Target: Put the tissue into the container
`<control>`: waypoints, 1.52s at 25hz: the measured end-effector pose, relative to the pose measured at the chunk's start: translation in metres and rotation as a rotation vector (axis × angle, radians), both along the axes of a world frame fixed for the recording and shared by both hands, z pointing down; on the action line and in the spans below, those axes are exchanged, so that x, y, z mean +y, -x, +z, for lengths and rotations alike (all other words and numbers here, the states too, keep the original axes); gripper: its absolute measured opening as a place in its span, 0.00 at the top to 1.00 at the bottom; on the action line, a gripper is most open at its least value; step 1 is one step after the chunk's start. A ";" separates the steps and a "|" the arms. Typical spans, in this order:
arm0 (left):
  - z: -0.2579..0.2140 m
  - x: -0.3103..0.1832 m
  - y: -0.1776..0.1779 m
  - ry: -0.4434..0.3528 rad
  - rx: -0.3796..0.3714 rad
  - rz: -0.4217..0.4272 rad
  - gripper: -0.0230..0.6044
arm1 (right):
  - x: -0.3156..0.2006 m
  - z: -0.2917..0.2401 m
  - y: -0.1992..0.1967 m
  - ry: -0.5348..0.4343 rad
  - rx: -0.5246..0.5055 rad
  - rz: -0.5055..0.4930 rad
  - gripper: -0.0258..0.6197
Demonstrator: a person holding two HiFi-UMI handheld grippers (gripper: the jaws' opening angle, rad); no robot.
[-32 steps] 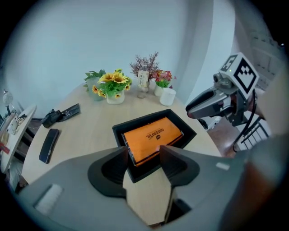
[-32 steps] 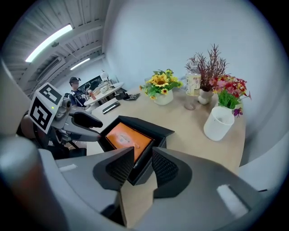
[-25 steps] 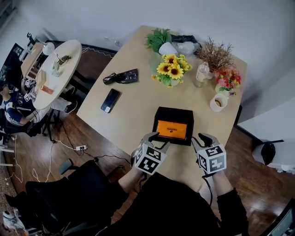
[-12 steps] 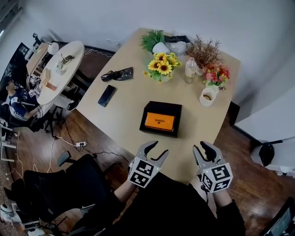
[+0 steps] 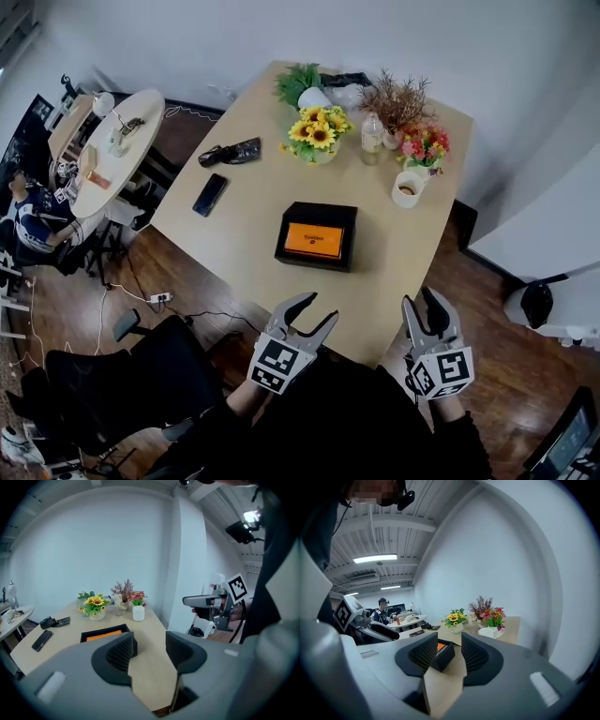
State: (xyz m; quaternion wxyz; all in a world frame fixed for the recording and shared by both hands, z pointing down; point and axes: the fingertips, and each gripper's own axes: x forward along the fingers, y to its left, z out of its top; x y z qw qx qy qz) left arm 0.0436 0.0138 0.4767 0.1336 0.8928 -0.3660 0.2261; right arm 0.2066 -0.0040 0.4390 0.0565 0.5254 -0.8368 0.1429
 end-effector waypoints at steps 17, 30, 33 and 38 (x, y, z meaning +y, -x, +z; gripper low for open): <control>-0.028 -0.008 0.020 -0.101 0.099 0.062 0.65 | 0.021 -0.028 0.006 -0.088 0.023 0.134 0.69; -0.028 -0.003 0.020 -0.086 0.107 0.083 0.66 | 0.023 -0.033 0.013 -0.102 0.024 0.131 0.67; -0.029 -0.003 0.019 -0.088 0.109 0.083 0.66 | 0.023 -0.035 0.015 -0.105 0.029 0.125 0.67; -0.028 -0.006 0.020 -0.085 0.106 0.079 0.66 | 0.020 -0.036 0.016 -0.110 0.032 0.119 0.67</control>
